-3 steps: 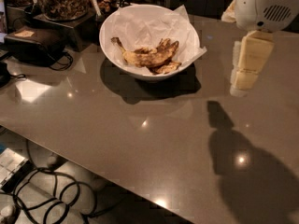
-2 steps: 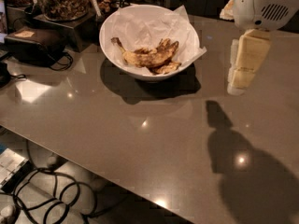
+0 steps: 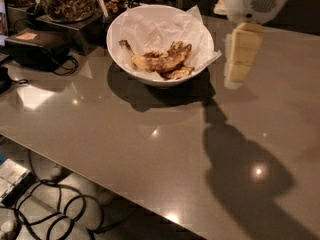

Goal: Pick banana from white bowl

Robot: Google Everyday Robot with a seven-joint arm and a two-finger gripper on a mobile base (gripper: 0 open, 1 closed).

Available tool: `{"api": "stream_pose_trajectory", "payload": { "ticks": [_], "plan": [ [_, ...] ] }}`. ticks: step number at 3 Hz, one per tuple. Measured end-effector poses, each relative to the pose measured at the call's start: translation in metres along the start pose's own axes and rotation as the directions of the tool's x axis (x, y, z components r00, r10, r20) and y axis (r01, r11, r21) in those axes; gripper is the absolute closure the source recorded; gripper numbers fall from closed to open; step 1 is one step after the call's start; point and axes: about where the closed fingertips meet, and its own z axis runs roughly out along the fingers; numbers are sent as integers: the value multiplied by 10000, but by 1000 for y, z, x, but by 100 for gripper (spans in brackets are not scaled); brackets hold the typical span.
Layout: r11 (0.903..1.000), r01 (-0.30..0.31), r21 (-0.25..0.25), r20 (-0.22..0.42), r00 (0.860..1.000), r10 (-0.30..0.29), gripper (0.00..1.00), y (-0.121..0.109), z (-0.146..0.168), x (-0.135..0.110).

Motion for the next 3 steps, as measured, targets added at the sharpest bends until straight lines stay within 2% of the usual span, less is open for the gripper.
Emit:
{"api": "stream_pose_trajectory", "payload": {
  "ticks": [1, 3],
  "plan": [
    [9961, 880, -82, -109, 9961, -881, 0, -40, 19, -28],
    [9946, 971, 373, 289, 9947, -982, 0, -52, 20, -42]
  ]
}}
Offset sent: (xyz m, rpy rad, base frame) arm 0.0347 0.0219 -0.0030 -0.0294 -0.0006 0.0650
